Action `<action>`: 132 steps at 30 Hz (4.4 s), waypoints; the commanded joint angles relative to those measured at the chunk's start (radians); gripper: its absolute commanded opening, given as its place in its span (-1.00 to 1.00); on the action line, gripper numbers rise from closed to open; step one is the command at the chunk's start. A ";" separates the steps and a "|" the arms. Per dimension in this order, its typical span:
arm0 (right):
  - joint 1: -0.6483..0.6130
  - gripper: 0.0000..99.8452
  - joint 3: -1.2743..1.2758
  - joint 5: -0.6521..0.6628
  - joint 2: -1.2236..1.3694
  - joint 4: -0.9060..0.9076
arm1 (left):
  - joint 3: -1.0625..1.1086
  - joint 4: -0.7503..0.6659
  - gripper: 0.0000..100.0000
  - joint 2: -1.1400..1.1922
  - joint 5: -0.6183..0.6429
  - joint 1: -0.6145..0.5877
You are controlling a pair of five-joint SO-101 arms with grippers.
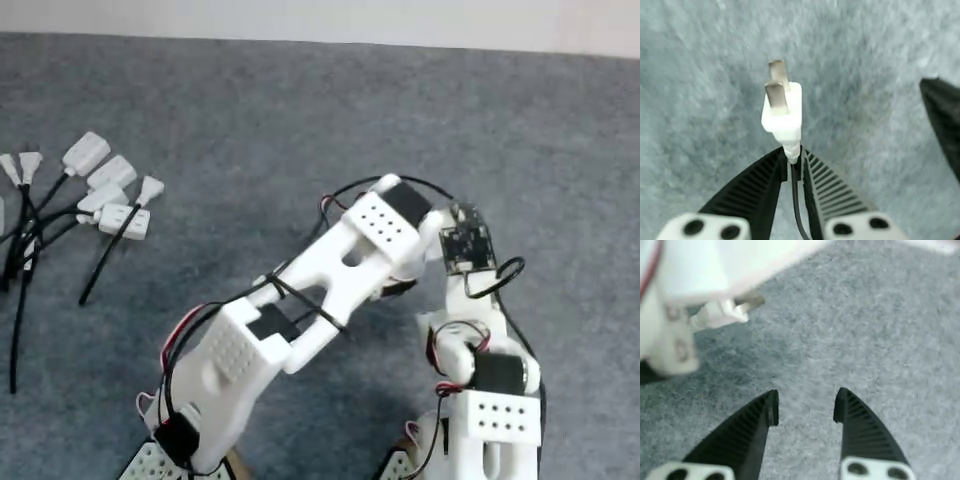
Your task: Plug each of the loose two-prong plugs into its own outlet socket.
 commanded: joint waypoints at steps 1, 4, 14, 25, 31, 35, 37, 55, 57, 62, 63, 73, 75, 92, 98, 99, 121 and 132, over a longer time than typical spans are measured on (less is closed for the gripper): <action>-0.022 -0.61 -0.008 -0.005 -0.058 0.012 | -0.116 0.020 -0.99 0.048 -0.015 0.048; 0.093 -0.61 -0.018 -0.061 -0.062 0.004 | -0.182 0.020 -0.99 0.102 -0.017 0.062; 0.380 -0.61 0.016 -0.109 -0.062 -0.039 | -0.219 0.020 -0.99 0.101 -0.014 0.008; 0.464 -0.61 -0.042 -0.109 -0.067 -0.061 | -0.219 0.017 -0.99 0.047 -0.021 0.008; 0.461 -0.61 -0.044 -0.061 -0.064 -0.061 | -0.220 0.015 -0.65 0.039 -0.021 0.013; 0.438 -0.61 -0.041 -0.037 -0.062 -0.059 | -0.298 0.021 -0.43 0.038 -0.021 -0.038; 0.395 -0.61 -0.039 -0.032 -0.061 -0.042 | -0.360 0.021 -0.40 0.016 -0.014 -0.107; -0.282 -0.61 -0.510 0.109 0.665 0.028 | 0.338 -0.015 -0.40 -0.579 -0.137 -1.046; -0.318 -0.61 -0.579 0.034 0.774 0.027 | 0.387 -0.072 -0.40 -0.598 -0.161 -1.106; -0.346 -0.62 -0.685 -0.334 0.966 0.027 | 0.478 -0.167 -0.40 -0.598 -0.212 -1.167; -0.351 -0.65 -0.685 -0.405 0.981 0.022 | 0.489 -0.176 -0.40 -0.598 -0.221 -1.167; -0.361 -0.85 -0.661 -0.767 1.001 -0.047 | 0.492 -0.186 -0.40 -0.598 -0.229 -1.150; -0.360 -0.85 -0.661 -0.807 1.001 -0.047 | 0.492 -0.186 -0.40 -0.598 -0.229 -1.147; -0.305 -0.62 -0.420 -0.781 0.995 -0.331 | 0.499 -0.176 -0.40 -0.598 -0.229 -1.148; -0.303 -0.62 -0.417 -0.783 1.000 -0.361 | 0.499 -0.176 -0.40 -0.598 -0.229 -1.152; -0.303 -0.62 -0.414 -0.783 1.001 -0.384 | 0.499 -0.176 -0.40 -0.598 -0.229 -1.152; -0.257 -0.63 -0.486 -0.783 1.244 -0.423 | 0.499 -0.146 -0.40 -0.602 -0.256 -1.198; -0.278 -0.94 -0.536 -0.460 1.285 -0.288 | 0.498 -0.147 -0.40 -0.602 -0.282 -1.227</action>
